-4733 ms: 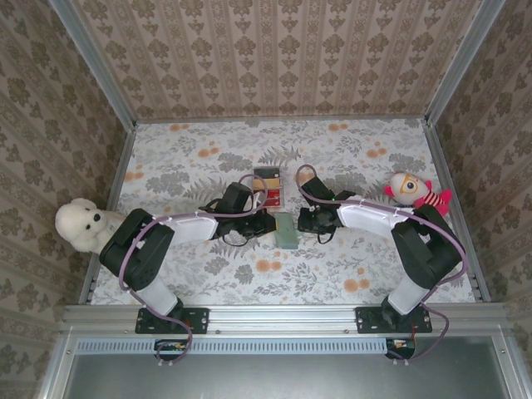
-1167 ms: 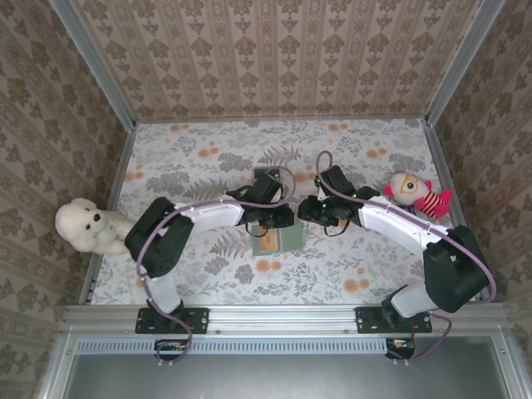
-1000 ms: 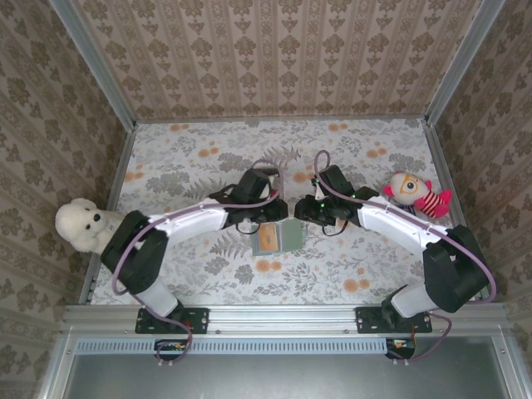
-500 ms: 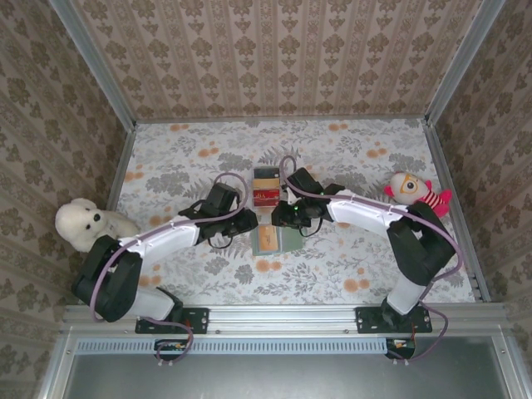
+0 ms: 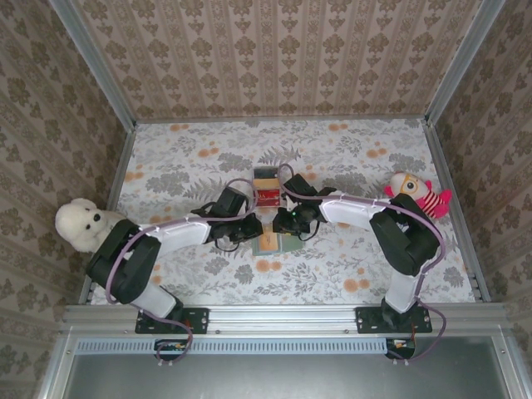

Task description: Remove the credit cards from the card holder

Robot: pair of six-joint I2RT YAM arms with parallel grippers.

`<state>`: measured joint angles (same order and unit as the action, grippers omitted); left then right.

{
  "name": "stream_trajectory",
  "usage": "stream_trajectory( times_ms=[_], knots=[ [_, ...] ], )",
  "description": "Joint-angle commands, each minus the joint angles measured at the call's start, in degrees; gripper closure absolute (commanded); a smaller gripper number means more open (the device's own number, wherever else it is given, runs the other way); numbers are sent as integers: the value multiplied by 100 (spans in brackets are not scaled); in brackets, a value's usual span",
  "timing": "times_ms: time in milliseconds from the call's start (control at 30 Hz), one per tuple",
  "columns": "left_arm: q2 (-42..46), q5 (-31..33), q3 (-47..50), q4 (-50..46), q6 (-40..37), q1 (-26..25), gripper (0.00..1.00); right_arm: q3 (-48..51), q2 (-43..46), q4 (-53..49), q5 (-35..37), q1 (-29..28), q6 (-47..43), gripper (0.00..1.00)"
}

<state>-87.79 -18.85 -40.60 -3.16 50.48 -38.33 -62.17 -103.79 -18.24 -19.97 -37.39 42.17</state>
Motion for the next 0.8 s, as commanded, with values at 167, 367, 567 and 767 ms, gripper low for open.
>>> stream_trajectory(
  times_ms=[167,367,567,767],
  knots=[
    [-188,57,100,197,341,9,90,56,-201,21,-58,5,-97,80],
    [-346,60,96,159,458,1,92,69,-291,139,-75,3,-122,80],
    [-360,167,186,125,511,-17,92,241,-268,430,-228,43,-132,80],
    [-449,198,226,102,553,-45,92,404,-268,826,-505,109,-51,81]
  ],
)
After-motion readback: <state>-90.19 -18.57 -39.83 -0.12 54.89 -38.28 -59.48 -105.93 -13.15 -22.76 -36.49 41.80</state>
